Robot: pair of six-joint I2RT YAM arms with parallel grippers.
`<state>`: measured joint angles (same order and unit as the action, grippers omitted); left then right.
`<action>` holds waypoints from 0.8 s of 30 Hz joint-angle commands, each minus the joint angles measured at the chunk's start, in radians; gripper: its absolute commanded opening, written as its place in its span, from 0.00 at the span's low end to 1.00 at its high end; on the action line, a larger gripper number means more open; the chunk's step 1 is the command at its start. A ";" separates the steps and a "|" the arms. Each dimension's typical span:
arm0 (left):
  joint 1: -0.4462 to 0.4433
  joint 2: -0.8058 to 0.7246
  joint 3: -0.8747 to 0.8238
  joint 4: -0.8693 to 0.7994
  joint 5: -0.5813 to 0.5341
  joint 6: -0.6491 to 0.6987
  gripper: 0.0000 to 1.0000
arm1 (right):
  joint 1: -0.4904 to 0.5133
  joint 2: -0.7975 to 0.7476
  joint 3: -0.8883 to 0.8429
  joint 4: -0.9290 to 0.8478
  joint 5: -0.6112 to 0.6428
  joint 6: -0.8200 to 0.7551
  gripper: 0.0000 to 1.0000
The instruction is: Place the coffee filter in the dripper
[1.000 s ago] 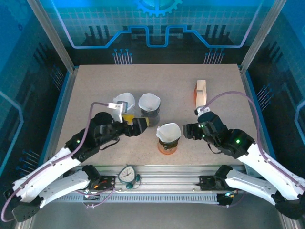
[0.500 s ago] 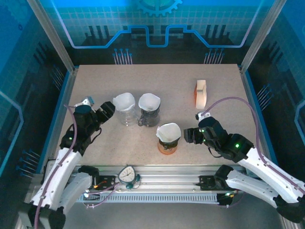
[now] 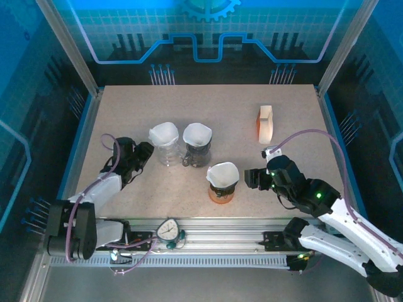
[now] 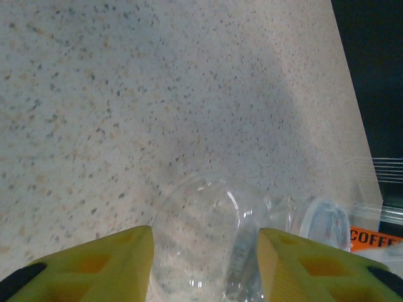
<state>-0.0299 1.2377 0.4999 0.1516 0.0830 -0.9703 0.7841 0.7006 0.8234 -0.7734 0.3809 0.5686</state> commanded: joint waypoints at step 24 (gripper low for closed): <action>-0.004 0.420 -0.057 0.532 0.135 -0.102 0.41 | -0.016 0.003 0.024 -0.020 0.008 -0.012 0.79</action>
<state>-0.0139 1.6341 0.4561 0.6353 0.1883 -1.0618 0.7841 0.6994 0.8246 -0.7952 0.3817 0.5648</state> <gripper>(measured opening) 0.415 0.789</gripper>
